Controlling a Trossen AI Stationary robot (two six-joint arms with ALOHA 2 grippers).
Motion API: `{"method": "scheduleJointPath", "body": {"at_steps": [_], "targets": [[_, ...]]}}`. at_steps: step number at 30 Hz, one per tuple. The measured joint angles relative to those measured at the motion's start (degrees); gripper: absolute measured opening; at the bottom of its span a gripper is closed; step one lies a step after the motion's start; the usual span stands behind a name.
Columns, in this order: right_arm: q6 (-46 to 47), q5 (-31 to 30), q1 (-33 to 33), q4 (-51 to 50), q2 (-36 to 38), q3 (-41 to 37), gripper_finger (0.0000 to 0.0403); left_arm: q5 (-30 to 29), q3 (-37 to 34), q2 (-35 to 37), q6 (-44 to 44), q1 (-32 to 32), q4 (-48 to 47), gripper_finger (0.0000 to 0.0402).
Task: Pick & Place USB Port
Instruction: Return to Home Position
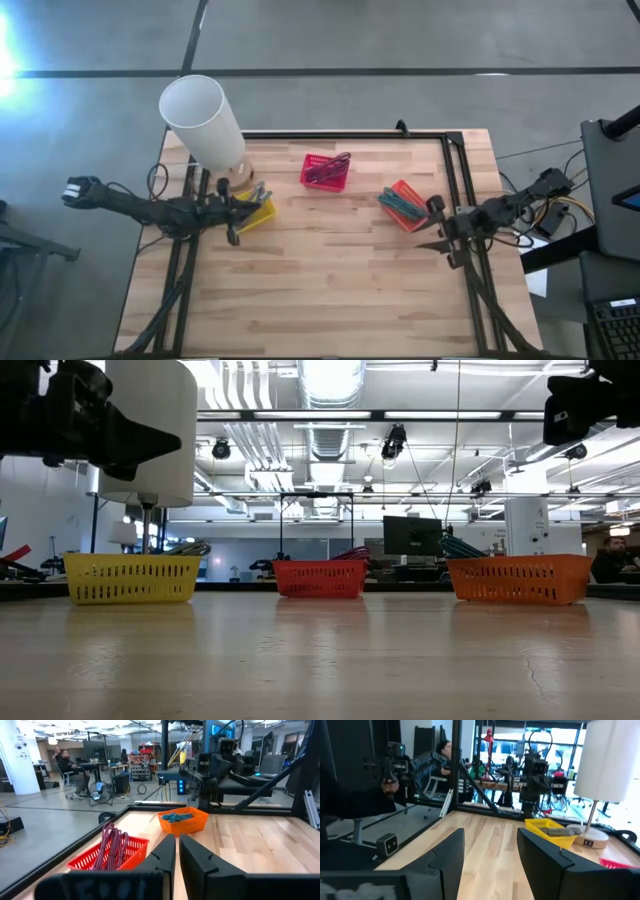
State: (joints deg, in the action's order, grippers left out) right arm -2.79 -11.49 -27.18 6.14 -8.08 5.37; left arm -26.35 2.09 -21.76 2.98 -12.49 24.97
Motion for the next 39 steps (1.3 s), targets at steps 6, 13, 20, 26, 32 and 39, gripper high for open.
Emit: {"method": "scheduleJointPath", "body": {"at_steps": [6,13,20,26,32,39], "targets": [[-1.01,-0.02,0.42,-0.35,1.52,-0.73,0.0176,0.37,-0.68,2.58,0.88,0.0,-0.11,0.003],[-1.03,-0.19,1.92,-3.01,1.8,-1.09,0.0176,4.87,-1.44,5.22,3.75,0.0,-0.02,0.003],[-1.34,-0.17,3.1,-6.02,4.39,-0.99,0.0176,5.99,-1.55,9.64,7.38,0.0,-3.43,0.003],[-0.46,-0.15,3.39,-9.29,8.11,-1.26,0.0176,6.22,-1.6,14.61,7.62,0.0,-11.77,0.003],[1.13,0.92,3.61,-10.5,8.09,-2.47,0.0176,7.7,-1.62,19.84,5.91,0.02,-20.23,0.003],[0.96,1.05,3.59,-10.68,8.02,-2.57,0.0176,9.41,-1.48,21.71,8.55,0.41,-21.89,0.003]]}}
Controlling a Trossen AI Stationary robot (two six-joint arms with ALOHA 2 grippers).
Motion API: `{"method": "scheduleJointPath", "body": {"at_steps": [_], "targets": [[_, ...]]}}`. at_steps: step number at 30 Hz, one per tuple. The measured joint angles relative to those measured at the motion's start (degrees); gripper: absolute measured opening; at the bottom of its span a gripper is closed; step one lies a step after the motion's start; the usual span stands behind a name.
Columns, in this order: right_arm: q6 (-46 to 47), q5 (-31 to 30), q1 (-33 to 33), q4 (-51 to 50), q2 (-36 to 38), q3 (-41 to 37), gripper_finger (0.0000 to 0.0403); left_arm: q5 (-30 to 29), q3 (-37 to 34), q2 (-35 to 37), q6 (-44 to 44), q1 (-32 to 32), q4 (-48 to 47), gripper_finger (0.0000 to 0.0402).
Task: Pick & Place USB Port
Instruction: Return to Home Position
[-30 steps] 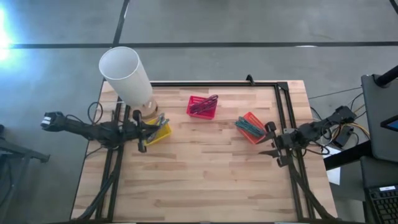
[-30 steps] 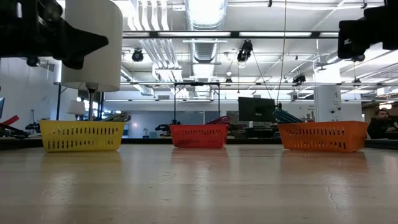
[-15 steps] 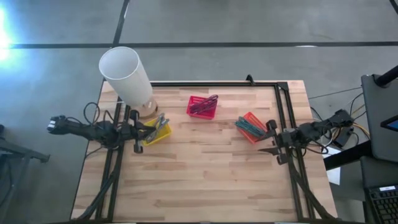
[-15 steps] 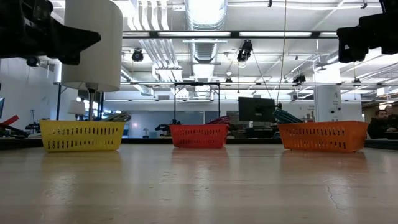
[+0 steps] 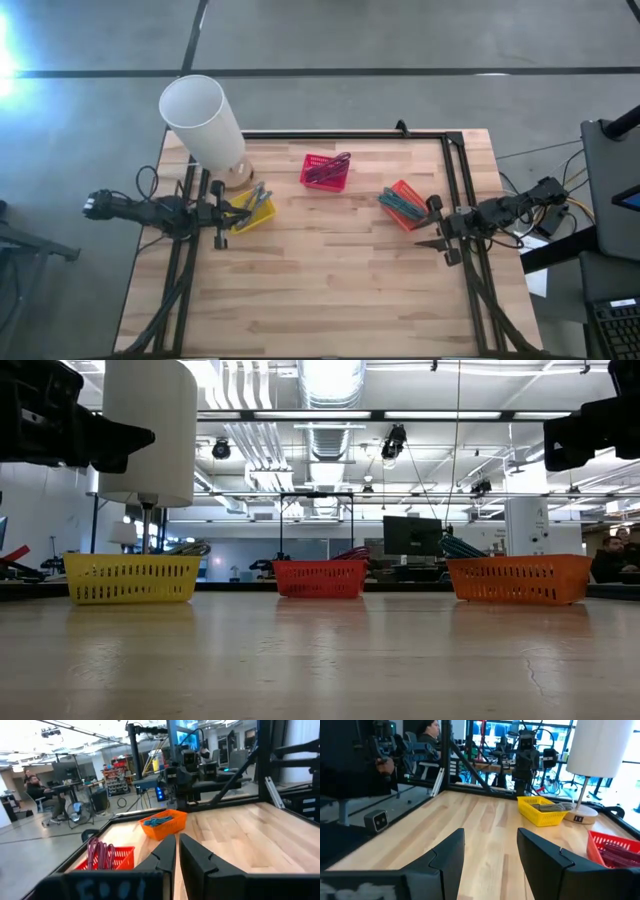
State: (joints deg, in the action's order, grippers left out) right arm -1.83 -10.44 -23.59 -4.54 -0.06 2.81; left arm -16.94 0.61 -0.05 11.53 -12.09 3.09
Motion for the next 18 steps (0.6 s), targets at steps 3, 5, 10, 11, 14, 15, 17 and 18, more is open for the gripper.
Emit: {"method": "scheduleJointPath", "body": {"at_steps": [3,5,10,11,14,15,17,18], "targets": [[-2.73,0.0,0.02,-0.04,-0.29,0.0,0.0176,0.03,-0.16,-0.1,-0.25,0.01,-0.02,0.003],[-4.67,-0.02,0.02,-0.02,-0.41,0.0,0.0176,0.01,-0.16,-0.78,0.06,0.01,-0.08,0.003],[-5.87,-0.02,0.0,-0.02,-0.37,0.02,0.0176,-0.09,-0.16,-1.93,-3.56,0.01,-0.23,0.003],[-5.85,-0.04,0.02,-0.02,-0.46,0.02,0.0176,-0.1,-0.16,-2.08,-3.74,0.01,-0.27,0.003],[-5.81,-0.04,0.02,-0.02,-0.65,0.02,0.0176,-0.1,-0.18,-2.29,-3.56,0.01,-0.34,0.003],[-5.81,-0.04,0.02,-0.02,-0.65,0.02,0.0176,-0.13,-0.19,-2.29,-3.5,0.01,-0.36,0.003],[-5.77,-0.04,0.02,0.0,-0.65,0.02,0.0176,-0.19,-0.21,-2.29,-3.62,0.01,-0.39,0.003],[-5.76,-0.04,0.02,0.0,-0.65,0.02,0.0176,-0.21,-0.21,-2.29,-3.79,0.01,-0.39,0.003]]}}
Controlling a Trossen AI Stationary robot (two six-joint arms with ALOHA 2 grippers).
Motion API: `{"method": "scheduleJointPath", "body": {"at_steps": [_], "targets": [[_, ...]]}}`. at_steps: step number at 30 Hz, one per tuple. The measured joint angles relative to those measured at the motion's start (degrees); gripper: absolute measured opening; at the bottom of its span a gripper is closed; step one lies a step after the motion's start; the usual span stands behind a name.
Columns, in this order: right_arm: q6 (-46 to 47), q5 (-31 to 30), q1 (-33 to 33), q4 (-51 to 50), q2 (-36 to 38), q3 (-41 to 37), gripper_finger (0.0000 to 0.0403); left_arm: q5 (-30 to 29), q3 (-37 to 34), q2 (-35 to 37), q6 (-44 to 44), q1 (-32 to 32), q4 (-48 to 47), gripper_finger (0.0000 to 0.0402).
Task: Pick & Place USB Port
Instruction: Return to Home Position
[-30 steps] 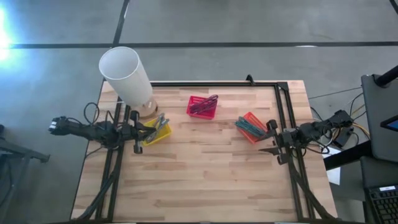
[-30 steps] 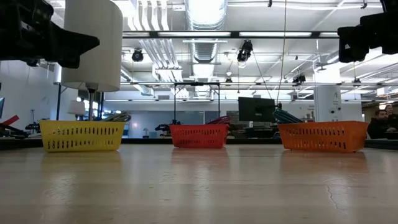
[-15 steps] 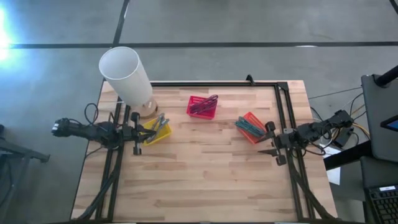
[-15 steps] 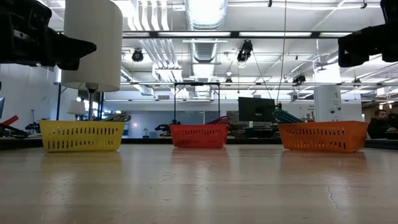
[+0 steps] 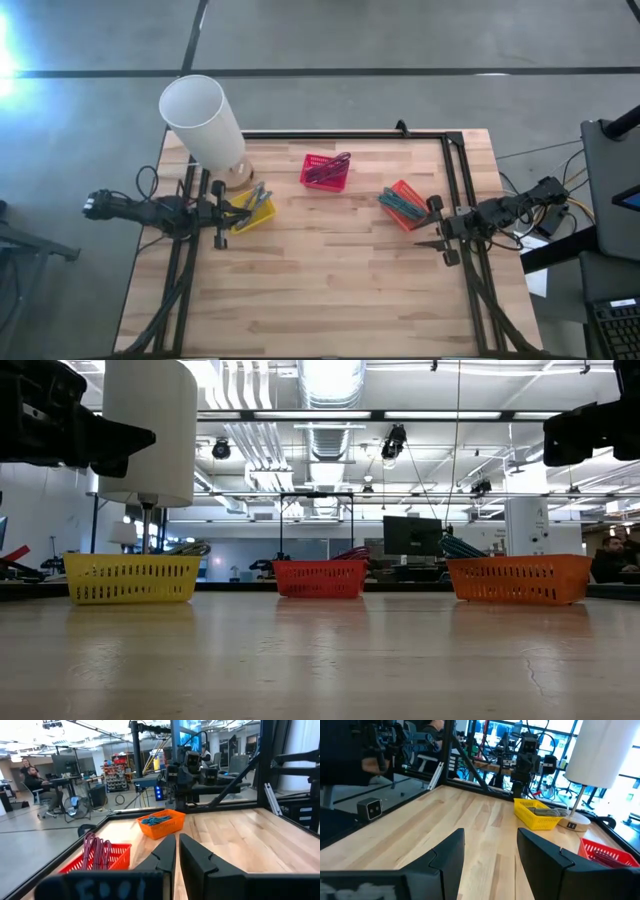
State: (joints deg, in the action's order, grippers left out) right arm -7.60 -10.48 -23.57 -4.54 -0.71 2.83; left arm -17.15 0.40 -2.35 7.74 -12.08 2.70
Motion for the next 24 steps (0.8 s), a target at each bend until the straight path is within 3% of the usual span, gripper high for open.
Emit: {"method": "scheduleJointPath", "body": {"at_steps": [24], "targets": [[0.07,-0.09,0.0,0.02,0.02,0.0,0.0176,-0.04,0.09,-0.02,-0.72,0.0,-0.11,0.003]]}}
